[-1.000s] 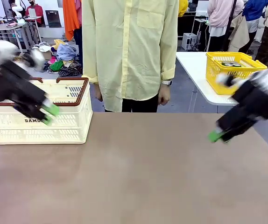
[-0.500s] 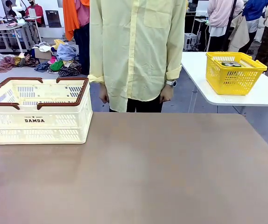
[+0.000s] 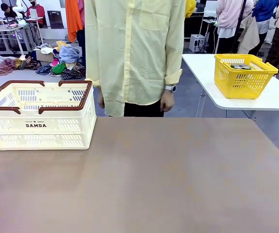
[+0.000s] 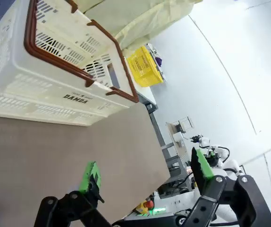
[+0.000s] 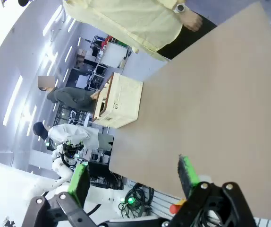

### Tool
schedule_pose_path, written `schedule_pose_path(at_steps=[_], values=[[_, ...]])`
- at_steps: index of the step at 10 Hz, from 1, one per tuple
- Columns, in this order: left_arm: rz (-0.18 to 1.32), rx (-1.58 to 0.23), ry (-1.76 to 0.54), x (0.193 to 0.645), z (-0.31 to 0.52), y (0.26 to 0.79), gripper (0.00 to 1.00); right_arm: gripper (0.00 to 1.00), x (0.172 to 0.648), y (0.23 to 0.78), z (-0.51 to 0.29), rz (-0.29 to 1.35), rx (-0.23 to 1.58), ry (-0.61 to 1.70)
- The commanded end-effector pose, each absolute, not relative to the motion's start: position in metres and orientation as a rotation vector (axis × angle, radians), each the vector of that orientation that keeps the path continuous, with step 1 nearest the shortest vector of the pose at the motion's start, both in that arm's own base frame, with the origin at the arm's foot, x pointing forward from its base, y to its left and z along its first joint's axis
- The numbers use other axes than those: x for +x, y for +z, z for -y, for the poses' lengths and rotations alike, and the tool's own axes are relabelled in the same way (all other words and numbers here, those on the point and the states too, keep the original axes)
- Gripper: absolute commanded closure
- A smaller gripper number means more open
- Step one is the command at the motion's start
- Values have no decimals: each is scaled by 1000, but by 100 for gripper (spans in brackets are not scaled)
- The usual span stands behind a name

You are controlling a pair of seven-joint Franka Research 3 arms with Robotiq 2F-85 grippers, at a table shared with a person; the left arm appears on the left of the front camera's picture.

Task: Place the drinks into the Shopping basket.
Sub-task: Pick up one drink and place it into the Shopping basket.

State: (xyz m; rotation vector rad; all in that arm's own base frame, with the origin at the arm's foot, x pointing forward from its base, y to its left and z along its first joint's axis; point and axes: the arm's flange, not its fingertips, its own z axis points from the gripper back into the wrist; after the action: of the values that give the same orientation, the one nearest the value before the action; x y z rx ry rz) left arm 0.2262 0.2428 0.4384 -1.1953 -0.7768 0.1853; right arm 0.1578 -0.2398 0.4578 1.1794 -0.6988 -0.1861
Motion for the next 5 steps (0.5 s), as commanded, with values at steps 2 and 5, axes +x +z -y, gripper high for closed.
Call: schedule_pose_path(at_steps=[2, 5], values=[[776, -1210, 188, 226, -239, 448, 0, 0, 166, 472, 224, 643, 1160, -140], [776, -1210, 188, 226, -239, 448, 0, 0, 166, 472, 224, 643, 1160, -140]])
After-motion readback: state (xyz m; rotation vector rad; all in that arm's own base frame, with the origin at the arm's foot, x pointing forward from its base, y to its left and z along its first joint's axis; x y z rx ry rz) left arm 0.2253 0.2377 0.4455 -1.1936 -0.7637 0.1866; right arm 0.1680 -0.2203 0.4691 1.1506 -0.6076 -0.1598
